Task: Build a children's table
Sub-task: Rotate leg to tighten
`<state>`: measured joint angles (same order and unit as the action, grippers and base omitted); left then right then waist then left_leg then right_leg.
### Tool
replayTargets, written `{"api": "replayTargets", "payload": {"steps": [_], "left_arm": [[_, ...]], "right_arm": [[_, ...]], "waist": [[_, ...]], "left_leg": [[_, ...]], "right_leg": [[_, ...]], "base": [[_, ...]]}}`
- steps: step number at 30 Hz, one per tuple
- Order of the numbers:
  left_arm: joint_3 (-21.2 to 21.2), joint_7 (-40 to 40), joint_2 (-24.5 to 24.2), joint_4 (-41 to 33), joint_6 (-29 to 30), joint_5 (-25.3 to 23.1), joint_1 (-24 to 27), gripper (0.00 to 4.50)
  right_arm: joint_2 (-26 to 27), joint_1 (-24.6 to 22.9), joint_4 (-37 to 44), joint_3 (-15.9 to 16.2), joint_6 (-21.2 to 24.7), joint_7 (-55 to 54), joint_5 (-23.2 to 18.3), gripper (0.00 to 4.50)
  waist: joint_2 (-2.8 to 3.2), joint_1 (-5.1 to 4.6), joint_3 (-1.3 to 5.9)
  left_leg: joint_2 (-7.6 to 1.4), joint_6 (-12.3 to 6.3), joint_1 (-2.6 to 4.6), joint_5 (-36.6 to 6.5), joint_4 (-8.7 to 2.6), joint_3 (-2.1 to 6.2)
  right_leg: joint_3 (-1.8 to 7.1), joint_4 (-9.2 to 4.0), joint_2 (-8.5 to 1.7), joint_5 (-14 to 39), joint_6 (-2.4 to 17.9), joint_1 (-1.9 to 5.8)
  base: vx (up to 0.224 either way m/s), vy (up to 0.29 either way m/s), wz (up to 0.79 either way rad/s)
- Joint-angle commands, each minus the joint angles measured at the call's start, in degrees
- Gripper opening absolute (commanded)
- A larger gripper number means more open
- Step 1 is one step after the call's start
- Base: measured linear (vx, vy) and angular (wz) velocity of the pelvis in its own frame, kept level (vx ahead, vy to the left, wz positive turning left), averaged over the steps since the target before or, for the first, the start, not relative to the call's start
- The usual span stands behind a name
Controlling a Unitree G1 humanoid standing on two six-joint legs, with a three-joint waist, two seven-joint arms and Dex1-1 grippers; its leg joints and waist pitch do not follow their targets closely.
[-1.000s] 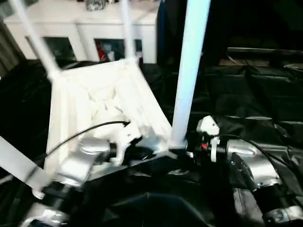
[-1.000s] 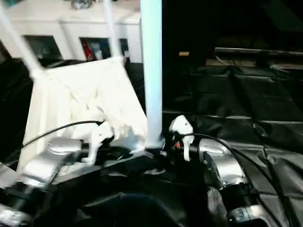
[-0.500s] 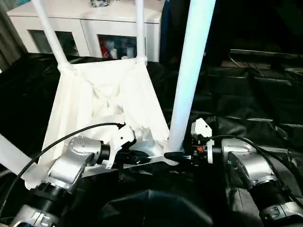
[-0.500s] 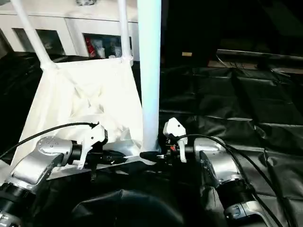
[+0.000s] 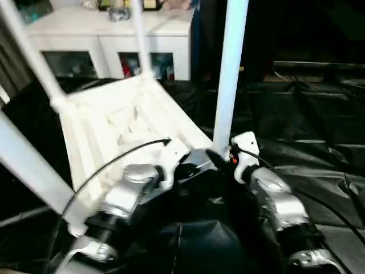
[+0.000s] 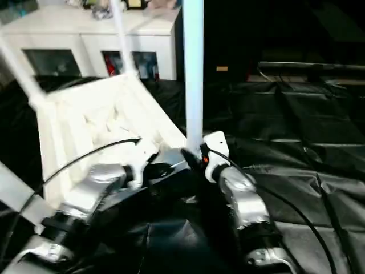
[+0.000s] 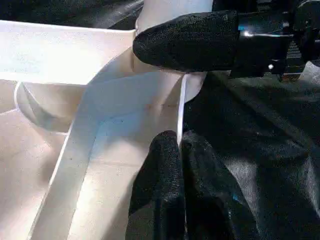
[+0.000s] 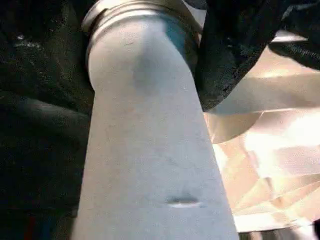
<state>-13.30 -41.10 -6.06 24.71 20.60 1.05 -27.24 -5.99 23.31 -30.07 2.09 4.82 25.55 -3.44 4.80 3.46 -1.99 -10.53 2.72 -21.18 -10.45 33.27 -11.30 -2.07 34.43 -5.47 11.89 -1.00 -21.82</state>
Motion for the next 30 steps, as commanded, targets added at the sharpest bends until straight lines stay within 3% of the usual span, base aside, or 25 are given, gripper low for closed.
{"api": "replayTargets", "payload": {"steps": [1, 3, 4, 6, 8, 10, 12, 14, 18, 20, 22, 24, 27, 30], "left_arm": [[-0.84, 2.66, 4.66, -0.08, -1.94, 1.54, -3.13, 0.0], [-0.76, 0.98, 3.58, -0.56, -2.52, 1.7, -2.75, 0.0], [-0.58, 0.2, 2.99, -0.65, -3.05, 1.71, -2.57, 0.0], [-0.37, -0.97, 2.1, -1.03, -3.47, 2.03, -2.09, 0.0], [-0.54, -4.43, -0.01, -2.33, -4.13, 2.89, -0.84, 0.0], [-0.54, -8.66, -3.04, -4.19, -3.87, 3.8, 0.65, 0.0], [-0.62, -14.02, -6.8, -6.47, -3.23, 5.01, 2.11, 0.0], [-1.04, -17.69, -9.29, -8.04, -2.59, 5.69, 2.99, 0.0], [-1.67, -23.51, -13.08, -10.1, -1.69, 6.96, 4.01, 0.0], [-1.92, -26.07, -15.13, -10.74, -0.85, 7.48, 4.27, 0.0], [-2.51, -28.16, -17.45, -11.26, -0.86, 7.36, 4.75, 0.0], [-2.62, -28.72, -18.24, -11.6, -0.92, 7.35, 5.07, 0.0], [-2.42, -28.79, -18.52, -11.74, -0.99, 7.39, 5.27, 0.0], [-2.36, -28.82, -18.69, -11.6, -1.32, 7.24, 5.41, 0.0]], "right_arm": [[5.72, -1.35, -1.06, 8.56, 0.7, 6.27, 0.82, 3.22], [4.43, -1.28, -0.27, 8.57, 0.78, 8.97, 0.1, 3.22], [3.72, -1.22, 0.04, 8.47, 0.91, 9.97, 0.04, 3.57], [2.42, -1.14, 0.31, 8.64, 0.43, 11.47, 0.18, 3.65], [-0.18, -0.69, 0.37, 8.71, 0.02, 14.21, 0.15, 3.7], [-3.51, -0.11, 0.5, 8.42, -0.67, 19.75, -1.04, 3.7], [-6.92, 0.21, 1.71, 8.22, -1.01, 27.1, -2.84, 3.7], [-8.85, 0.16, 3.02, 8.28, -1.0, 31.86, -4.21, 3.7], [-11.73, 0.52, 3.89, 8.62, -1.55, 38.15, -5.22, 3.7], [-13.18, 0.84, 3.65, 9.1, -2.97, 41.13, -4.87, 3.7], [-14.56, 1.35, 2.65, 9.94, -4.03, 43.98, -4.71, 3.7], [-14.96, 1.6, 2.12, 10.25, -4.31, 45.0, -4.7, 3.7], [-14.83, 1.67, 2.33, 10.47, -3.96, 45.44, -4.93, 3.44], [-14.24, 1.31, 3.09, 10.65, -3.42, 45.52, -5.24, 3.25]], "waist": [[-1.29, -0.17, 2.58], [-1.38, -0.14, 2.64], [-1.41, -0.06, 2.77], [-1.6, -0.13, 2.72], [-1.94, 0.0, 2.81], [-1.73, 0.01, 2.86], [-2.2, -0.02, 2.84], [-1.88, 0.1, 2.94], [-1.85, 0.41, 3.81], [-2.04, 0.74, 3.88], [-2.06, 1.22, 3.82], [-1.84, 1.56, 3.49], [-2.07, 1.6, 3.2], [-2.18, 1.44, 3.26]], "left_leg": [[-1.99, -0.64, 0.53, -17.05, -4.49, 1.47], [-2.01, -1.4, 0.41, -15.57, -4.37, 1.34], [-2.01, -1.95, 0.3, -14.44, -4.28, 1.34], [-2.04, -2.38, 0.25, -14.02, -4.23, 1.24], [-2.11, -3.28, 0.18, -13.14, -4.1, 1.22], [-2.2, -3.64, 0.05, -12.58, -4.07, 1.28], [-2.33, -4.23, 0.06, -12.25, -3.91, 1.1], [-2.44, -4.74, -0.02, -10.73, -3.82, 1.1], [-2.51, -8.15, -0.38, -1.96, -2.56, 0.94], [-2.41, -9.52, -0.4, -0.67, -2.0, 0.71], [-2.55, -9.91, -0.44, -1.42, -1.91, 0.76], [-2.78, -8.52, -0.16, -5.07, -2.25, 0.69], [-2.82, -5.84, 0.07, -8.64, -2.78, 0.67], [-2.69, -4.92, -0.04, -8.45, -2.8, 0.71]], "right_leg": [[1.61, -5.47, -2.55, 19.46, 8.65, 1.05], [1.55, -5.35, -2.53, 17.44, 9.41, 1.11], [1.53, -5.12, -2.6, 16.29, 9.79, 1.33], [1.51, -5.13, -2.51, 15.62, 10.07, 1.28], [1.47, -4.98, -2.58, 14.64, 10.61, 1.42], [1.36, -4.72, -2.68, 14.28, 11.01, 1.53], [1.36, -4.61, -2.64, 13.56, 11.7, 1.5], [1.31, -4.23, -2.54, 11.32, 12.36, 1.57], [1.0, -2.2, -2.06, -3.31, 15.99, 1.56], [1.02, -1.79, -2.02, -6.58, 17.07, 1.12], [0.85, -1.65, -2.06, -5.52, 17.32, 1.01], [0.99, -2.11, -2.19, -0.44, 16.79, 0.8], [1.19, -2.55, -2.26, 3.52, 16.16, 0.85], [1.26, -2.53, -2.31, 3.65, 15.54, 1.02]], "base": [[0.0, 0.0, 0.0], [0.0, 0.0, 0.0], [0.0, 0.0, 0.0], [0.0, 0.0, 0.0], [0.0, 0.0, 0.0], [0.0, 0.0, 0.0], [0.0, 0.0, 0.0], [0.0, 0.0, 0.0], [0.0, 0.0, 0.0], [0.0, 0.0, 0.0], [0.0, 0.0, 0.0], [0.0, 0.0, 0.0], [0.0, 0.0, 0.0], [0.0, 0.0, 0.0]]}}
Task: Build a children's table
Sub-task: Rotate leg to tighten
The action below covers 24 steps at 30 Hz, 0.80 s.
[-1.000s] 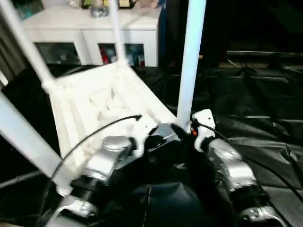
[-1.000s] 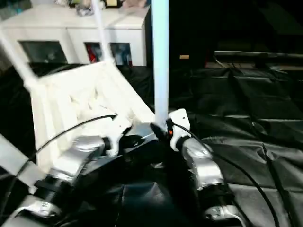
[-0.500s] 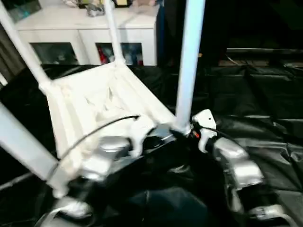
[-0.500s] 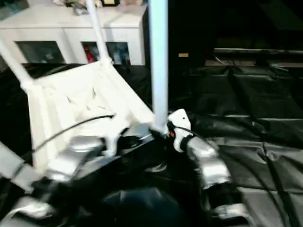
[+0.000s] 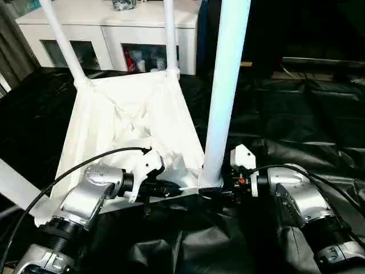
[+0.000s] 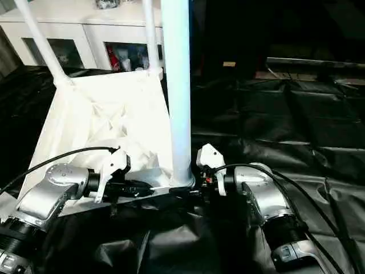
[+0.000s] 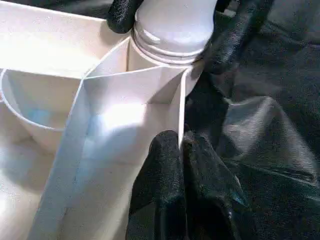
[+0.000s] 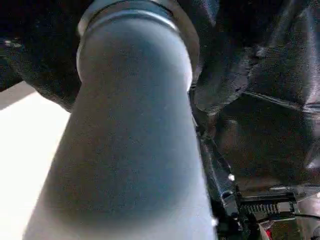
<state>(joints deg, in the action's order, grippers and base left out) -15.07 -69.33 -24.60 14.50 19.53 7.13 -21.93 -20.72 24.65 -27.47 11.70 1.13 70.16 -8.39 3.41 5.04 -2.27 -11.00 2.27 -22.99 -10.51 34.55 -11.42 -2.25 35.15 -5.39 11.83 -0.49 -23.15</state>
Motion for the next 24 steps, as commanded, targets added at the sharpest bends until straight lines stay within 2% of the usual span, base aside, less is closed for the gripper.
{"api": "replayTargets", "payload": {"steps": [1, 3, 4, 5, 6, 8, 9, 11, 12, 13, 14, 15, 16, 18, 19, 21, 24], "left_arm": [[-0.55, -0.37, -0.13, -1.18, -0.43, 1.17, 0.07, 0.0], [-0.4, 0.27, 0.05, -0.63, -0.72, 1.11, -0.21, 0.0], [-0.31, 1.06, 0.32, -0.15, -1.03, 0.75, -0.46, 0.0], [-0.25, 1.56, 0.51, 0.16, -1.23, 0.47, -0.62, 0.0], [0.07, 2.97, 1.08, 0.77, -1.54, 0.02, -0.9, 0.0], [0.67, 6.02, 2.23, 1.76, -1.71, -0.98, -1.37, 0.0], [1.05, 7.97, 2.98, 2.29, -1.78, -1.51, -1.64, 0.0], [1.8, 11.36, 4.86, 3.38, -1.79, -2.06, -2.31, 0.0], [1.8, 11.36, 4.86, 3.38, -1.79, -2.06, -2.31, 0.0], [2.25, 15.76, 7.23, 4.51, -1.35, -3.0, -3.16, 0.0], [2.38, 17.96, 8.68, 5.11, -1.37, -3.4, -3.64, 0.0], [2.62, 20.29, 10.25, 5.81, -1.1, -3.65, -4.15, 0.0], [2.76, 22.23, 11.6, 6.47, -1.03, -3.89, -4.58, 0.0], [2.94, 25.1, 13.68, 7.55, -1.16, -4.25, -5.2, 0.0], [3.09, 28.84, 16.79, 8.97, -1.25, -4.6, -6.04, 0.0], [3.05, 30.45, 18.48, 9.61, -1.25, -4.68, -6.54, 0.0], [2.44, 32.88, 22.57, 10.27, -1.47, -5.02, -7.55, 0.0]], "right_arm": [[0.64, -0.26, 0.88, 1.17, 0.39, 0.9, -0.38, 3.13], [0.96, -0.7, 1.32, 1.38, 0.48, 0.72, -0.52, 3.01], [1.15, -1.16, 1.55, 1.39, 0.56, 0.36, -0.58, 2.94], [1.26, -1.44, 1.63, 1.38, 0.58, 0.14, -0.63, 2.83], [1.45, -1.92, 1.74, 1.3, 0.85, -0.38, -0.68, 2.77], [2.34, -2.76, 1.09, 1.01, 0.14, -3.31, 0.37, 2.73], [3.03, -3.01, 0.25, 0.91, -0.13, -6.02, 1.53, 2.71], [4.45, -3.07, -1.82, 1.1, -1.31, -12.71, 4.89, 2.69], [4.45, -3.07, -1.82, 1.1, -1.31, -12.71, 4.89, 2.69], [6.78, -3.1, -3.4, 0.41, -0.81, -19.95, 6.87, 2.69], [8.34, -3.08, -4.02, -0.34, -0.15, -24.31, 7.52, 2.69], [9.84, -3.07, -4.41, -1.18, 1.06, -27.87, 7.62, 2.69], [11.15, -3.16, -4.55, -1.77, 1.88, -30.52, 7.61, 2.68], [13.16, -3.29, -4.74, -2.62, 3.12, -34.68, 7.68, 2.68], [16.13, -3.11, -5.48, -3.75, 4.6, -40.0, 7.5, 2.68], [17.64, -2.8, -6.05, -4.17, 5.05, -42.15, 7.35, 2.68], [20.95, -1.73, -7.46, -2.04, 3.13, -44.37, 9.02, 2.68]], "waist": [[-0.8, -0.16, 3.57], [-0.81, -0.12, 3.66], [-1.1, -0.07, 3.73], [-1.02, -0.01, 3.75], [-1.22, 0.0, 3.76], [-1.18, 0.12, 3.74], [-1.04, 0.09, 3.55], [-1.16, -0.16, 3.32], [-1.2, -0.27, 3.27], [-1.12, -0.57, 2.7], [-1.04, -0.78, 2.5], [-1.09, -0.99, 2.39], [-1.19, -1.2, 2.52], [-1.08, -1.66, 2.55], [-1.11, -1.93, 2.46], [-1.29, -1.95, 2.55], [-1.16, -2.02, 2.6]], "left_leg": [[-2.19, -4.49, 1.8, -8.18, -4.0, 0.81], [-2.12, -4.72, 1.72, -7.37, -3.87, 0.8], [-2.1, -5.04, 1.71, -6.66, -3.76, 0.76], [-2.09, -5.22, 1.64, -6.21, -3.71, 0.8], [-2.05, -5.6, 1.55, -5.74, -3.66, 0.78], [-2.1, -5.72, 1.57, -5.83, -3.65, 0.79], [-2.16, -5.31, 1.61, -6.85, -3.86, 0.85], [-2.06, -3.65, 1.77, -9.89, -4.23, 0.9], [-2.13, -2.98, 1.81, -10.68, -4.36, 0.96], [-2.09, -1.02, 2.02, -14.88, -4.91, 1.01], [-1.93, 0.53, 2.32, -17.97, -5.24, 1.27], [-1.95, 1.19, 2.38, -19.24, -5.38, 1.36], [-1.91, 2.05, 2.74, -20.51, -5.52, 1.5], [-1.84, 2.32, 2.69, -20.68, -5.6, 1.59], [-1.82, 2.27, 2.68, -20.85, -5.62, 1.51], [-1.67, 2.03, 2.74, -21.13, -5.57, 1.58], [-1.67, 1.48, 2.42, -20.36, -5.62, 1.64]], "right_leg": [[1.48, -3.21, -2.37, 3.22, 15.03, 2.3], [1.48, -3.09, -2.4, 2.06, 15.13, 2.39], [1.47, -2.99, -2.34, 1.02, 15.26, 2.41], [1.47, -2.88, -2.38, 0.51, 15.33, 2.47], [1.43, -2.87, -2.36, 0.03, 15.32, 2.49], [1.46, -2.93, -2.44, 0.57, 15.29, 2.42], [1.5, -3.21, -2.51, 2.32, 15.02, 2.28], [1.48, -3.72, -2.5, 6.92, 14.22, 2.27], [1.55, -3.86, -2.6, 8.42, 13.83, 2.24], [1.67, -4.62, -2.66, 15.16, 12.21, 2.04], [1.64, -5.13, -2.79, 20.44, 10.68, 2.0], [1.66, -5.28, -2.75, 22.24, 9.96, 1.96], [1.68, -5.61, -2.8, 23.97, 8.91, 1.84], [1.77, -5.77, -2.71, 23.51, 8.37, 1.77], [1.84, -5.94, -2.6, 23.37, 8.25, 1.55], [1.78, -6.1, -2.68, 24.73, 7.66, 1.62], [1.73, -6.19, -2.76, 24.04, 7.43, 1.61]], "base": [[0.0, 0.0, 0.0], [0.0, 0.0, 0.0], [0.0, 0.0, 0.0], [0.0, 0.0, 0.0], [0.0, 0.0, 0.0], [0.0, 0.0, 0.0], [0.0, 0.0, 0.0], [0.0, 0.0, 0.0], [0.0, 0.0, 0.0], [0.0, 0.0, 0.0], [0.0, 0.0, 0.0], [0.0, 0.0, 0.0], [0.0, 0.0, 0.0], [0.0, 0.0, 0.0], [0.0, 0.0, 0.0], [0.0, 0.0, 0.0], [0.0, 0.0, 0.0]]}}
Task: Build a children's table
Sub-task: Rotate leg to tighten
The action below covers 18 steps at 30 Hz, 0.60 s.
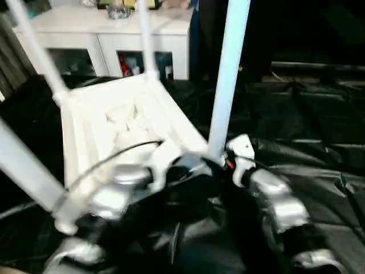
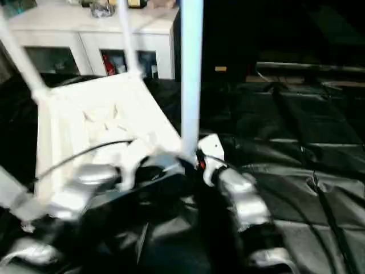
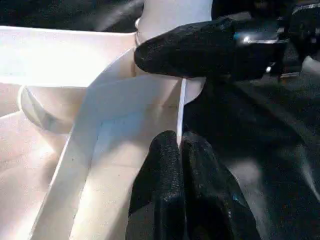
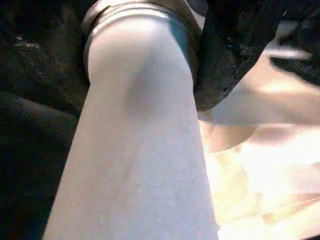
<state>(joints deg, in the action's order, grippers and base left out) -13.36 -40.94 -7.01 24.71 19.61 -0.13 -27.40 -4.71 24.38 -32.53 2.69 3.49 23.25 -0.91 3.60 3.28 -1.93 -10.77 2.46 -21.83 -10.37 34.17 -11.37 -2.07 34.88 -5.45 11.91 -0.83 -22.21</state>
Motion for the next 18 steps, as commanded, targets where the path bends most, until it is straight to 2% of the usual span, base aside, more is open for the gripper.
{"api": "replayTargets", "payload": {"steps": [1, 2, 4, 7, 9, 10, 12, 14, 16, 17, 18], "left_arm": [[0.18, 3.7, 5.04, -0.37, -1.7, 2.15, -2.08, 0.0], [-0.01, 3.21, 4.82, -0.61, -1.84, 2.12, -2.02, 0.0], [-0.76, -0.18, 3.24, -1.98, -2.86, 2.59, -1.24, 0.0], [-1.38, -2.85, 1.57, -2.95, -4.33, 2.59, -0.33, 0.0], [-1.74, -6.76, -1.24, -4.54, -4.54, 3.19, 1.04, 0.0], [-1.78, -9.19, -2.89, -5.24, -4.6, 3.61, 1.69, 0.0], [-1.86, -12.24, -4.9, -5.99, -4.45, 4.08, 2.42, 0.0], [-2.18, -14.32, -6.32, -6.53, -4.28, 4.32, 2.86, 0.0], [-3.0, -18.98, -9.73, -7.59, -4.03, 4.44, 3.7, 0.0], [-3.16, -21.74, -11.43, -8.37, -4.03, 4.95, 4.14, 0.0], [-3.06, -23.17, -12.32, -8.93, -3.71, 5.48, 4.39, 0.0]], "right_arm": [[5.02, -1.22, -2.27, 7.75, -1.74, 4.26, 1.69, 2.68], [5.02, -1.25, -1.83, 7.55, -1.73, 5.67, 0.68, 2.68], [3.89, -1.45, 0.02, 7.62, -1.8, 11.76, -1.99, 3.37], [2.32, -1.82, 2.02, 7.95, -0.54, 16.48, -3.53, 3.4], [-0.68, -2.17, 4.48, 8.52, 0.44, 21.49, -4.66, 3.81], [-2.83, -2.19, 5.44, 8.98, 0.24, 23.96, -4.58, 3.86], [-5.41, -2.12, 5.92, 9.23, -0.74, 26.53, -4.31, 3.86], [-6.87, -2.27, 6.62, 9.17, -0.72, 28.78, -5.04, 3.86], [-10.33, -2.84, 8.88, 8.93, -0.02, 34.5, -7.32, 3.86], [-12.11, -3.14, 10.11, 8.6, 0.53, 38.02, -8.46, 3.86], [-13.03, -3.26, 10.61, 8.42, 0.65, 39.82, -8.97, 3.86]], "waist": [[-1.36, -0.17, 2.35], [-1.35, -0.11, 2.41], [-1.24, 0.01, 2.6], [-1.18, 0.1, 2.88], [-1.26, 0.21, 2.91], [-0.28, 0.26, 2.89], [-0.28, 0.18, 3.13], [-0.25, 0.19, 3.27], [-0.18, 0.4, 3.51], [-0.44, 0.4, 3.46], [-0.3, 0.42, 3.41]], "left_leg": [[-1.87, 0.91, 1.29, -20.28, -5.19, 1.54], [-1.91, 0.65, 1.2, -20.03, -5.13, 1.55], [-1.91, -0.53, 0.96, -18.23, -5.07, 1.47], [-2.02, -1.72, 0.58, -15.79, -4.9, 1.42], [-2.01, -2.8, 0.6, -14.22, -4.68, 1.24], [-2.09, -2.96, 0.57, -14.37, -4.69, 1.25], [-1.93, -3.31, 0.3, -12.26, -4.44, 1.27], [-1.96, -3.92, 0.36, -10.43, -4.22, 1.15], [-2.1, -4.93, 0.26, -8.72, -3.96, 1.22], [-2.17, -5.36, 0.27, -8.41, -3.92, 1.09], [-2.18, -5.68, 0.21, -8.16, -3.89, 1.09]], "right_leg": [[1.56, -5.95, -2.67, 23.51, 7.6, 0.69], [1.64, -5.89, -2.76, 23.02, 7.61, 0.72], [1.65, -5.62, -2.66, 19.95, 8.1, 0.95], [1.55, -5.07, -2.59, 15.24, 9.19, 1.35], [1.57, -4.9, -2.59, 12.81, 10.31, 1.45], [1.46, -5.01, -2.49, 11.9, 10.62, 1.46], [1.33, -4.41, -2.41, 8.69, 11.56, 1.82], [1.3, -4.12, -2.42, 6.07, 12.66, 1.82], [1.11, -3.63, -2.3, 3.23, 13.62, 2.13], [1.11, -3.56, -2.17, 2.37, 13.89, 1.99], [1.09, -3.4, -2.16, 1.75, 14.25, 1.96]], "base": [[0.0, 0.0, 0.0], [0.0, 0.0, 0.0], [0.0, 0.0, 0.0], [0.0, 0.0, 0.0], [0.0, 0.0, 0.0], [0.0, 0.0, 0.0], [0.0, 0.0, 0.0], [0.0, 0.0, 0.0], [0.0, 0.0, 0.0], [0.0, 0.0, 0.0], [0.0, 0.0, 0.0]]}}
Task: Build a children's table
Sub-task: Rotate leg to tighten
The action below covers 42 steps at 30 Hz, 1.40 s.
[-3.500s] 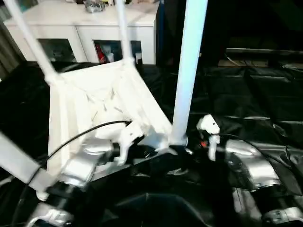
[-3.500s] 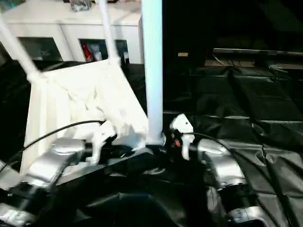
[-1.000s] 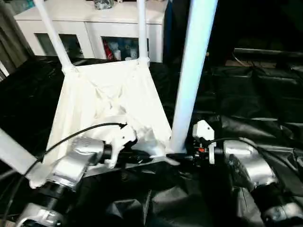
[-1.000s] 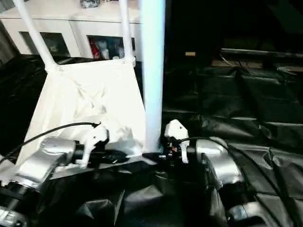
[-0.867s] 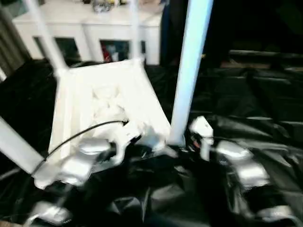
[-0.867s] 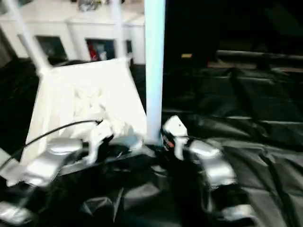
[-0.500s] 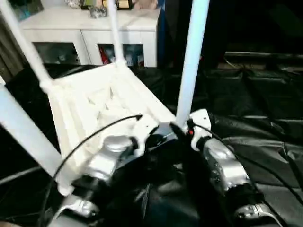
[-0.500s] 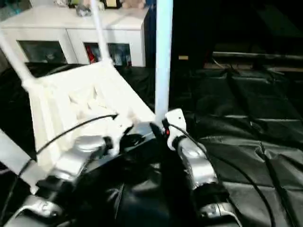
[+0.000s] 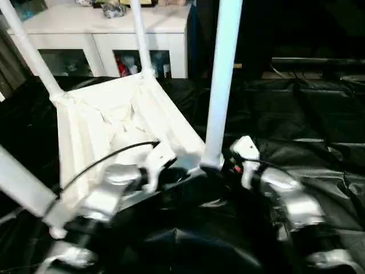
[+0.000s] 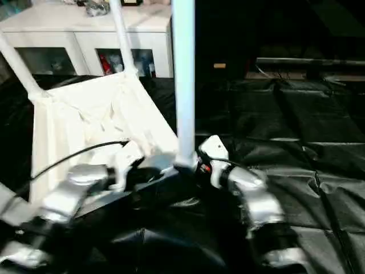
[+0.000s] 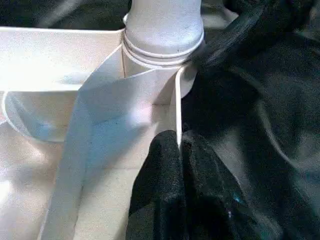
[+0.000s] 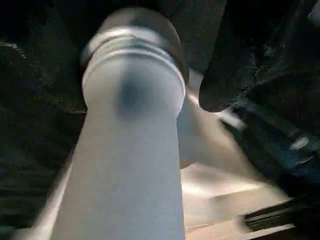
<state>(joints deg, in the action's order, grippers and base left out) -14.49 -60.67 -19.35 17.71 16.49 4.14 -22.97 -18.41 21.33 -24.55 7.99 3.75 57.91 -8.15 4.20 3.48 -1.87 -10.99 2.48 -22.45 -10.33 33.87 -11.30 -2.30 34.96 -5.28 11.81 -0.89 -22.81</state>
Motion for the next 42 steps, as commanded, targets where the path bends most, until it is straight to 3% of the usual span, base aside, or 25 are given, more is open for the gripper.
{"api": "replayTargets", "payload": {"steps": [1, 3, 4, 5, 7, 10, 12, 13, 14, 17, 18, 19, 21, 22, 24, 27, 28, 30, 31, 33, 34, 36, 38, 39, 42], "left_arm": [[-1.71, -5.09, -0.96, -2.6, -0.24, 1.94, 0.23, 0.0], [-1.62, -6.25, -1.84, -3.04, 0.4, 2.41, 0.44, 0.0], [-1.9, -7.44, -3.19, -2.91, 0.88, 2.3, 0.42, 0.0], [-2.0, -7.56, -3.5, -2.71, 0.84, 2.12, 0.36, 0.0], [-1.88, -7.22, -3.59, -2.62, 0.92, 2.03, 0.14, 0.0], [-1.76, -7.2, -3.75, -3.12, 1.23, 2.32, 0.12, 0.0], [-1.79, -7.26, -3.9, -3.3, 1.2, 2.41, 0.29, 0.0], [-1.78, -7.35, -4.05, -3.47, 1.14, 2.39, 0.49, 0.0], [-1.51, -7.01, -3.94, -3.5, 1.07, 2.35, 0.66, 0.0], [-1.03, -6.12, -3.64, -3.49, 1.02, 2.23, 0.88, 0.0], [-0.93, -5.66, -3.52, -3.58, 1.01, 2.19, 1.03, 0.0], [-0.89, -5.29, -3.38, -3.69, 1.06, 2.16, 1.17, 0.0], [-0.42, -2.11, -2.13, -3.19, 1.1, 1.47, 1.26, 0.0], [-0.34, -1.39, -1.83, -3.03, 1.15, 1.32, 1.21, 0.0], [0.66, 3.93, 0.79, -1.33, 1.18, 0.36, 0.26, 0.0], [1.33, 10.42, 4.91, 1.09, 1.12, -0.72, -1.4, 0.0], [1.65, 15.03, 8.27, 3.11, 1.06, -1.39, -2.85, 0.0], [2.05, 17.73, 10.54, 4.43, 1.11, -1.42, -3.85, 0.0], [2.42, 19.87, 12.62, 5.54, 1.45, -1.22, -4.76, 0.0], [1.98, 23.05, 16.17, 7.55, 1.43, -1.55, -6.4, 0.0], [1.89, 23.29, 16.49, 7.73, 1.39, -1.64, -6.54, 0.0], [1.28, 24.17, 18.19, 8.92, 0.75, -2.32, -7.32, 0.0], [0.46, 23.24, 19.02, 9.53, -0.06, -2.85, -7.86, 0.0], [0.3, 22.59, 18.71, 9.3, -0.25, -2.83, -7.87, 0.0], [0.41, 21.4, 17.73, 8.64, -0.37, -2.58, -7.63, 0.0]], "right_arm": [[-0.33, -0.28, 3.09, 2.94, 0.58, 7.16, -2.17, 3.86], [-1.05, -0.38, 3.25, 2.87, 0.04, 8.64, -2.39, 3.86], [-2.07, -0.15, 2.6, 2.98, -0.66, 10.37, -2.27, 3.86], [-2.24, -0.03, 2.24, 3.03, -0.95, 10.62, -2.16, 3.86], [-1.88, 0.46, 1.04, 3.03, -1.57, 10.82, -2.08, 3.86], [-1.62, 0.79, 0.42, 3.6, -1.2, 11.5, -2.39, 3.53], [-1.5, 0.8, 0.2, 3.99, -1.46, 11.55, -2.14, 3.48], [-1.31, 0.77, 0.06, 4.29, -1.51, 11.85, -1.96, 3.2], [-1.01, 0.64, 0.27, 4.24, -1.15, 11.89, -2.15, 3.11], [-0.64, 0.37, 0.57, 4.14, -0.52, 12.2, -2.49, 2.91], [-0.55, 0.22, 0.56, 4.18, -0.62, 12.05, -2.36, 2.91], [-0.43, 0.07, 0.54, 4.13, -0.53, 11.61, -2.23, 2.7], [0.54, -0.29, -0.24, 3.57, -0.37, 7.98, -1.33, 2.64], [0.76, -0.34, -0.49, 3.43, -0.36, 7.03, -1.08, 2.6], [2.7, -0.13, -3.22, 2.46, -1.64, -0.73, 1.73, 2.54], [5.93, 0.03, -6.21, 1.15, -2.27, -11.53, 4.79, 2.53], [8.8, -0.16, -7.29, 0.03, -1.5, -18.73, 5.71, 2.52], [10.69, -0.37, -7.65, -0.64, -0.68, -22.95, 6.11, 2.52], [12.41, -0.62, -7.84, -1.16, 0.28, -26.34, 6.32, 2.52], [15.32, -0.56, -8.57, -0.25, 0.99, -30.87, 7.76, 2.52], [15.57, -0.47, -8.73, -0.06, 0.99, -31.31, 8.01, 2.52], [17.16, 0.43, -10.02, 1.0, 0.0, -33.21, 9.29, 2.52], [18.5, 1.81, -10.62, 0.93, -1.88, -32.02, 8.35, 2.52], [18.46, 2.08, -10.4, 0.46, -2.02, -31.32, 7.66, 3.08], [17.69, 2.16, -9.61, -0.08, -1.65, -28.93, 6.32, 3.31]], "waist": [[-0.76, 0.3, 3.43], [-0.59, 0.43, 3.43], [-1.28, 0.61, 3.35], [-1.14, 0.75, 3.27], [-1.17, 1.28, 3.05], [-1.23, 1.49, 3.01], [-1.24, 1.5, 3.05], [-1.29, 1.54, 3.16], [-1.65, 1.45, 3.14], [-1.45, 1.62, 3.29], [-2.25, 1.56, 3.29], [-1.81, 1.77, 3.31], [-1.49, 1.69, 3.15], [-1.71, 1.54, 3.0], [-1.59, 1.25, 2.76], [-1.76, 0.7, 2.13], [-1.29, 0.57, 2.12], [-1.36, 0.22, 2.02], [-1.45, -0.02, 2.14], [-0.78, -0.12, 2.29], [-1.05, -0.22, 2.2], [-0.77, -0.21, 2.47], [-0.63, -0.45, 2.58], [-0.55, -0.52, 2.6], [-0.39, -0.4, 2.82]], "left_leg": [[-2.04, -6.04, 0.91, -8.17, -3.53, 0.99], [-2.18, -6.35, 1.18, -8.22, -3.45, 0.88], [-2.13, -6.34, 1.18, -8.63, -3.45, 0.72], [-2.17, -6.23, 1.18, -8.94, -3.52, 0.76], [-2.31, -4.99, 1.36, -10.63, -3.77, 0.78], [-2.26, -3.69, 1.43, -11.38, -3.91, 0.84], [-2.2, -3.64, 1.34, -10.82, -3.87, 0.85], [-2.13, -3.98, 1.3, -9.81, -3.68, 0.79], [-2.09, -4.25, 1.18, -9.35, -3.65, 0.75], [-2.07, -5.34, 1.19, -7.47, -3.4, 0.75], [-2.13, -5.72, 1.11, -7.15, -3.38, 0.68], [-2.12, -5.86, 1.12, -6.83, -3.37, 0.76], [-2.17, -5.34, 1.18, -7.68, -3.46, 0.78], [-2.14, -4.68, 1.22, -9.14, -3.67, 0.77], [-2.16, -3.3, 1.31, -11.35, -3.99, 0.8], [-1.95, 0.13, 1.54, -17.14, -4.71, 1.06], [-1.89, 1.03, 1.76, -18.79, -4.91, 1.33], [-1.82, 1.77, 1.99, -20.11, -4.96, 1.3], [-1.65, 1.93, 2.01, -20.62, -4.94, 1.48], [-1.61, 1.6, 2.14, -19.99, -4.84, 1.4], [-1.57, 1.43, 2.13, -20.19, -4.87, 1.33], [-1.56, 0.56, 1.6, -18.88, -4.86, 1.45], [-1.42, 0.12, 1.51, -18.92, -4.79, 1.46], [-1.44, -0.28, 1.52, -18.9, -4.75, 1.42], [-1.57, -1.14, 1.32, -17.24, -4.71, 1.41]], "right_leg": [[1.23, -3.34, -2.31, 1.2, 14.89, 2.5], [1.23, -3.27, -2.24, 0.35, 15.91, 2.19], [1.27, -3.34, -2.27, 1.22, 16.16, 2.2], [1.32, -3.33, -2.39, 2.13, 16.14, 2.18], [1.47, -3.65, -2.55, 5.73, 15.53, 1.98], [1.58, -3.67, -2.54, 6.86, 14.89, 1.97], [1.57, -3.6, -2.54, 6.21, 14.8, 2.03], [1.58, -3.46, -2.56, 4.61, 14.9, 2.08], [1.57, -3.41, -2.52, 4.02, 14.89, 2.16], [1.5, -3.14, -2.51, 2.02, 15.17, 2.13], [1.49, -3.15, -2.49, 1.77, 15.23, 2.24], [1.47, -3.05, -2.57, 2.18, 15.19, 2.18], [1.5, -3.25, -2.6, 3.61, 15.13, 2.05], [1.51, -3.55, -2.55, 5.39, 14.86, 2.02], [1.63, -3.93, -2.56, 8.32, 14.22, 1.87], [1.72, -5.01, -2.78, 18.34, 11.38, 1.76], [1.71, -5.26, -2.9, 21.16, 10.1, 1.67], [1.77, -5.59, -2.76, 22.45, 9.32, 1.4], [1.79, -5.75, -2.82, 23.56, 8.58, 1.49], [1.89, -5.9, -2.73, 22.55, 8.45, 1.22], [1.84, -6.12, -2.63, 22.7, 8.36, 1.18], [1.77, -5.84, -2.73, 20.53, 8.4, 1.58], [1.64, -5.83, -2.71, 20.33, 8.41, 1.7], [1.67, -5.9, -2.72, 20.17, 8.48, 1.64], [1.65, -5.66, -2.72, 17.95, 8.81, 1.83]], "base": [[0.0, 0.0, 0.0], [0.0, 0.0, 0.0], [0.0, 0.0, 0.0], [0.0, 0.0, 0.0], [0.0, 0.0, 0.0], [0.0, 0.0, 0.0], [0.0, 0.0, 0.0], [0.0, 0.0, 0.0], [0.0, 0.0, 0.0], [0.0, 0.0, 0.0], [0.0, 0.0, 0.0], [0.0, 0.0, 0.0], [0.0, 0.0, 0.0], [0.0, 0.0, 0.0], [0.0, 0.0, 0.0], [0.0, 0.0, 0.0], [0.0, 0.0, 0.0], [0.0, 0.0, 0.0], [0.0, 0.0, 0.0], [0.0, 0.0, 0.0], [0.0, 0.0, 0.0], [0.0, 0.0, 0.0], [0.0, 0.0, 0.0], [0.0, 0.0, 0.0], [0.0, 0.0, 0.0]]}}
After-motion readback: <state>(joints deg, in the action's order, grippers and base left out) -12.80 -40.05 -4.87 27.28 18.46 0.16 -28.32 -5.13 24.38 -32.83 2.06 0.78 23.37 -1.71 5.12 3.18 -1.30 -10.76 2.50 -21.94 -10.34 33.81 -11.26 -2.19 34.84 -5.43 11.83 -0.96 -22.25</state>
